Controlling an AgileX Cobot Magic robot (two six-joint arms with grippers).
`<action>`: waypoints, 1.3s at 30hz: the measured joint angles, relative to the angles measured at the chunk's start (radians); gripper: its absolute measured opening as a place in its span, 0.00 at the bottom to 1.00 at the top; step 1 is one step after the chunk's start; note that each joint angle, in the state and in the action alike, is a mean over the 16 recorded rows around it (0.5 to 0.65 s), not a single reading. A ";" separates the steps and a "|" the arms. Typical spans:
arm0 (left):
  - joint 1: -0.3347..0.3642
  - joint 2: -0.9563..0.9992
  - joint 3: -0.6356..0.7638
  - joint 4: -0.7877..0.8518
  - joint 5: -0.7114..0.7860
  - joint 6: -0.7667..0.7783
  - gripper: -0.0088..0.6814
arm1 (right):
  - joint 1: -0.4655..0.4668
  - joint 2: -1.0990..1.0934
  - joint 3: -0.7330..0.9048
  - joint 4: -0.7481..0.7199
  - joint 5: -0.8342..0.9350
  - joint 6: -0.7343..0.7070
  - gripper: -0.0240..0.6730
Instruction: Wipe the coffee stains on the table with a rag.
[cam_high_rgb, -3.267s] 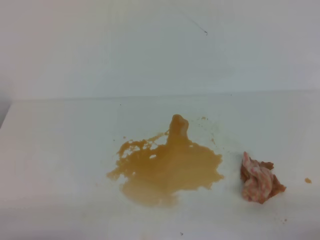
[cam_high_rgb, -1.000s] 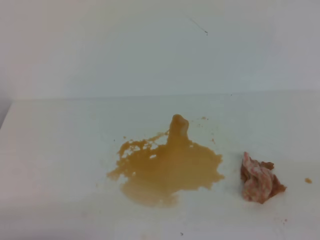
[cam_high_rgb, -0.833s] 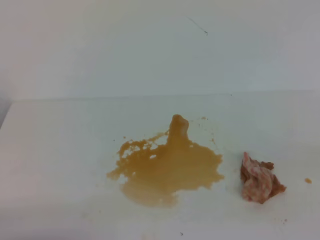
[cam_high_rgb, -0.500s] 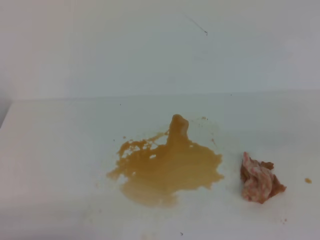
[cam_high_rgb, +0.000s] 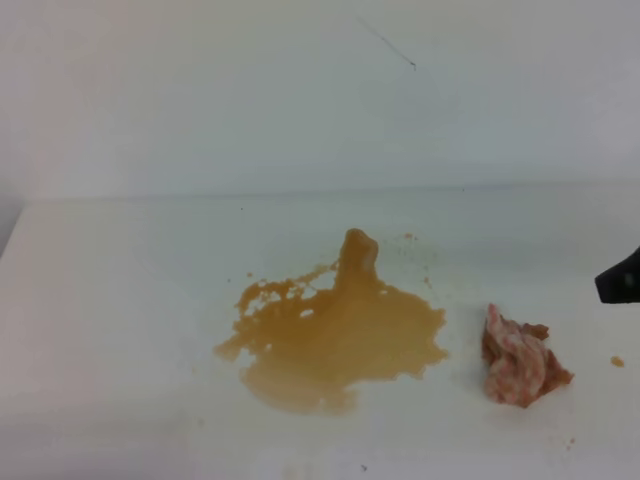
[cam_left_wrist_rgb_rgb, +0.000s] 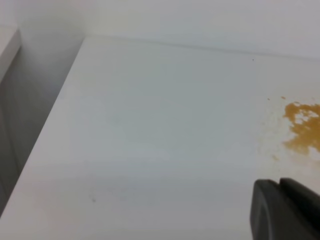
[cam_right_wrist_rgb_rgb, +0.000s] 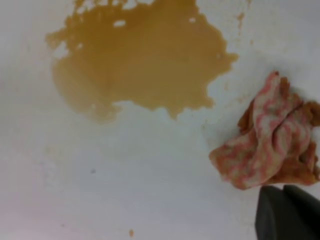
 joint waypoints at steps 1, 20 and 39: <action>0.000 -0.002 0.000 0.000 0.000 0.000 0.01 | 0.010 0.030 -0.013 0.005 0.002 -0.016 0.13; 0.000 -0.007 0.000 0.000 0.000 0.000 0.01 | 0.155 0.473 -0.227 -0.211 -0.046 0.121 0.70; 0.000 -0.015 0.000 0.000 0.000 0.000 0.01 | 0.208 0.708 -0.263 -0.351 -0.126 0.222 0.37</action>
